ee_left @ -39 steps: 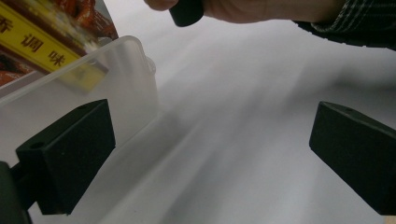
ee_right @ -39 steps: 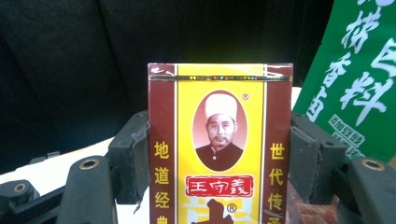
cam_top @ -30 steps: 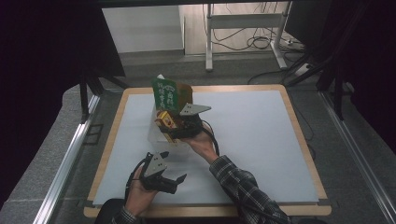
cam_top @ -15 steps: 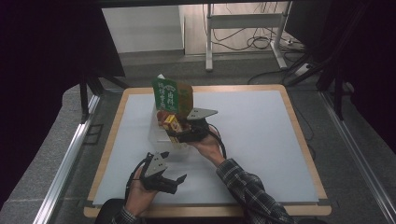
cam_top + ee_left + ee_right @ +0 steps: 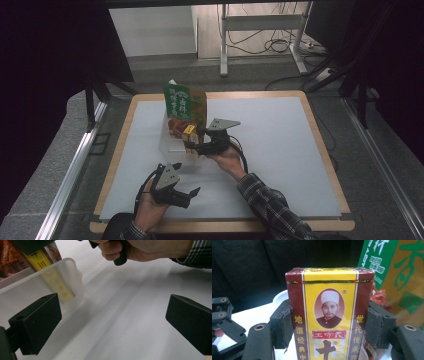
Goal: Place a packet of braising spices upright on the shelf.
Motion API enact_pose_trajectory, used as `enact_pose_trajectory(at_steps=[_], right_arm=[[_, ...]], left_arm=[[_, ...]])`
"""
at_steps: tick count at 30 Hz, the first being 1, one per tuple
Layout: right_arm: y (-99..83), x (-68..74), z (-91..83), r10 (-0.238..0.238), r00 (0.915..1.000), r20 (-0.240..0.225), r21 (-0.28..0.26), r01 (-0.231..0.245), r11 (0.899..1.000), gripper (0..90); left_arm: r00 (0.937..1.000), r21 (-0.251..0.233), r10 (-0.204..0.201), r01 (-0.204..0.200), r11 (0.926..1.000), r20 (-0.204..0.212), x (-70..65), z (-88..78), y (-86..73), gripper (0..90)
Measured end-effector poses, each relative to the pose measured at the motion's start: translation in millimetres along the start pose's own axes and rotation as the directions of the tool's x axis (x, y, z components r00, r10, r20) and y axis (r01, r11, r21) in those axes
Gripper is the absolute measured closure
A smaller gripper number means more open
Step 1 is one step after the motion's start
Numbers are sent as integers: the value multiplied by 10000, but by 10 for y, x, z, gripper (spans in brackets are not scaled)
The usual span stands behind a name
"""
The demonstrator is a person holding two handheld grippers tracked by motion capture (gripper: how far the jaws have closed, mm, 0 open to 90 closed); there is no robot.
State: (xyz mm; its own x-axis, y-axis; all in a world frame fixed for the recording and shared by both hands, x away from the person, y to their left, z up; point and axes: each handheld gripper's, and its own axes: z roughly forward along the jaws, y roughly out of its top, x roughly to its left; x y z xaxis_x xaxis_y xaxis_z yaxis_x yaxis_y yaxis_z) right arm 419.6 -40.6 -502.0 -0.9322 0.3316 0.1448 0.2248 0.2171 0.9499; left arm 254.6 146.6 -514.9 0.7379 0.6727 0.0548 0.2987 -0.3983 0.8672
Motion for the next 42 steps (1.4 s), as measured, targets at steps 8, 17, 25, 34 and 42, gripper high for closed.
enact_pose_trajectory(at_steps=[8,17,25,34,42], right_arm=[[-23,9,-47,-119,9999,113,174,118,9998,325],[93,78,-35,-851,9955,425,1015,805,9916,211],[218,129,-154,-962,9922,797,1317,852,9876,152],[259,132,-295,-917,9914,936,1693,749,9827,124],[265,146,-468,-772,9917,1023,1971,559,9788,103]], left_arm=[[10000,12,9,-9,10000,-12,-5,5,1,0],[10000,-7,-17,17,10000,-8,1,2,-1,0],[10000,-8,12,-12,10000,-40,-7,8,-1,0],[10000,16,48,-48,10000,-74,-3,5,-1,0],[10000,-9,1,-1,10000,-73,0,7,-1,0]])
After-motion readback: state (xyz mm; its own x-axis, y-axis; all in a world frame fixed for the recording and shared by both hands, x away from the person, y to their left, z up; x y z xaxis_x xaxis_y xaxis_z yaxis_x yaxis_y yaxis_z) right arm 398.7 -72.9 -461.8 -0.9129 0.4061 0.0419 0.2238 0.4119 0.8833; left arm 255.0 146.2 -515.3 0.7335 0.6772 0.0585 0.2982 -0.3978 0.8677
